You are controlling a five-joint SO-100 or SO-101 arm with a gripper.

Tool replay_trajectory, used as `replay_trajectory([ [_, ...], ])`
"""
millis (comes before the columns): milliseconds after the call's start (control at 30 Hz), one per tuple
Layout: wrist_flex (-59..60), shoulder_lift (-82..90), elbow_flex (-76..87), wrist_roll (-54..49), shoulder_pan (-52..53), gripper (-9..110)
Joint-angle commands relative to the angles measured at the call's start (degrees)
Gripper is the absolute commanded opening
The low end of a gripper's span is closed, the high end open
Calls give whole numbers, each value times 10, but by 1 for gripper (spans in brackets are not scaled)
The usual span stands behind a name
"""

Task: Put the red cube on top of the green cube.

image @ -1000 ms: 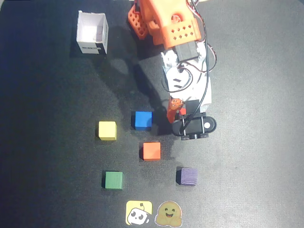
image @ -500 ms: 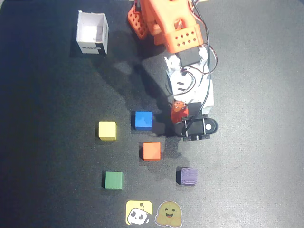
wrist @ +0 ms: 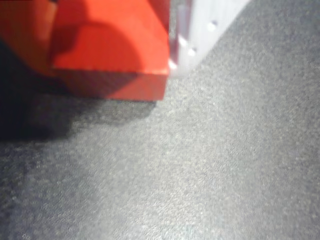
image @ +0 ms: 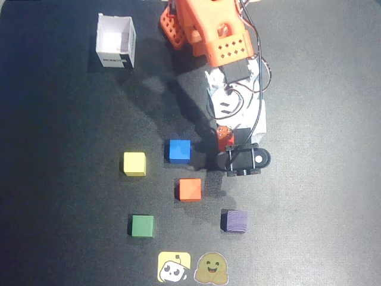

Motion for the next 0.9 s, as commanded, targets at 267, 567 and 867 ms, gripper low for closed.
replay_trajectory([
  [267, 33, 36, -9, 1, 2, 8],
  [567, 227, 130, -97, -11, 26, 8],
  [867, 384, 181, -200, -49, 109, 8],
])
